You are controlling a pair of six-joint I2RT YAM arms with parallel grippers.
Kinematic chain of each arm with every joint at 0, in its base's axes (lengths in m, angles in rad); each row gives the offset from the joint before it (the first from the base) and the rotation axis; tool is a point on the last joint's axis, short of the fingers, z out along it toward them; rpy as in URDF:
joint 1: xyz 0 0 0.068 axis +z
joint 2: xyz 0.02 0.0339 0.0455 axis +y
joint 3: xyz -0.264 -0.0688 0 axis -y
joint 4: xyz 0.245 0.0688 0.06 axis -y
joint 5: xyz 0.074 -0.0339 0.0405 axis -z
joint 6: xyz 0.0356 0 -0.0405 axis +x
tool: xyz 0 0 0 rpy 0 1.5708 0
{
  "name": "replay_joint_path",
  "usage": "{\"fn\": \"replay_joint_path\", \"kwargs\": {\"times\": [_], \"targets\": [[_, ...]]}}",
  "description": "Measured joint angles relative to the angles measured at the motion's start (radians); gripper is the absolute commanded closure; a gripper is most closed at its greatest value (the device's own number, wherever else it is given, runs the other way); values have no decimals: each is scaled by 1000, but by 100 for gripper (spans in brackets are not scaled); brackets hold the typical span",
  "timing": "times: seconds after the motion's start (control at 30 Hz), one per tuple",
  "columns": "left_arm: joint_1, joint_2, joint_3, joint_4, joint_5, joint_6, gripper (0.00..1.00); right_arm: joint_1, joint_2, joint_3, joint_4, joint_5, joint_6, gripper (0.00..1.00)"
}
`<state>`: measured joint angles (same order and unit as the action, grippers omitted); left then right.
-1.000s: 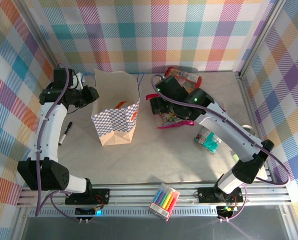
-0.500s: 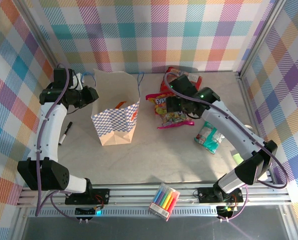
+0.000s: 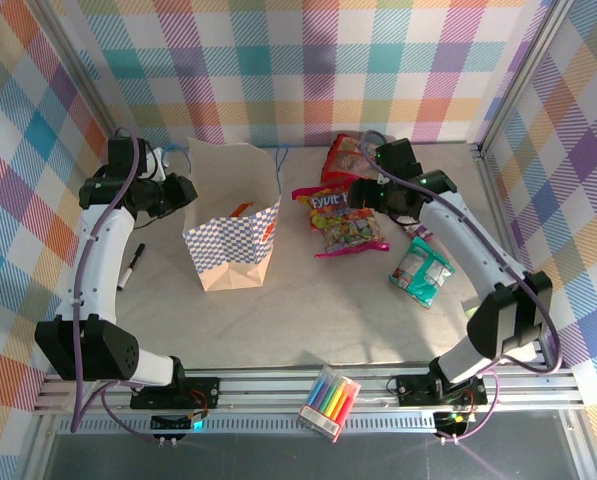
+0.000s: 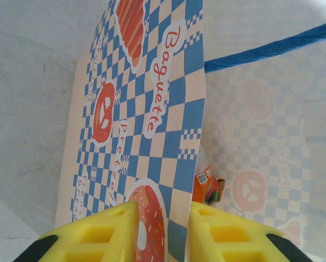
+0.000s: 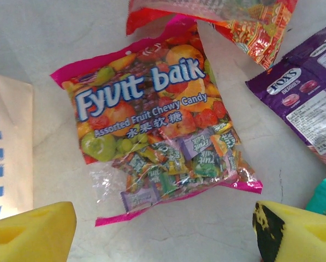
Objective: Place the snacks into the paper bag
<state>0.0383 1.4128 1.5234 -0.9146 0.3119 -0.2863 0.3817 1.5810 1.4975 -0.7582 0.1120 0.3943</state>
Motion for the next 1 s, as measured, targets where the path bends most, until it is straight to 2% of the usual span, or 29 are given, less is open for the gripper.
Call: {"fn": "replay_joint_path", "kwargs": {"times": [0.3, 0.67, 1.0], "targets": [[0, 0, 0, 0, -16, 8, 72, -114, 161, -11, 74, -114, -10, 15], [0, 0, 0, 0, -38, 14, 72, -150, 302, -6, 127, -183, -18, 13], [0, 0, 0, 0, -51, 14, 72, -155, 449, 85, 130, -204, -19, 13]]}}
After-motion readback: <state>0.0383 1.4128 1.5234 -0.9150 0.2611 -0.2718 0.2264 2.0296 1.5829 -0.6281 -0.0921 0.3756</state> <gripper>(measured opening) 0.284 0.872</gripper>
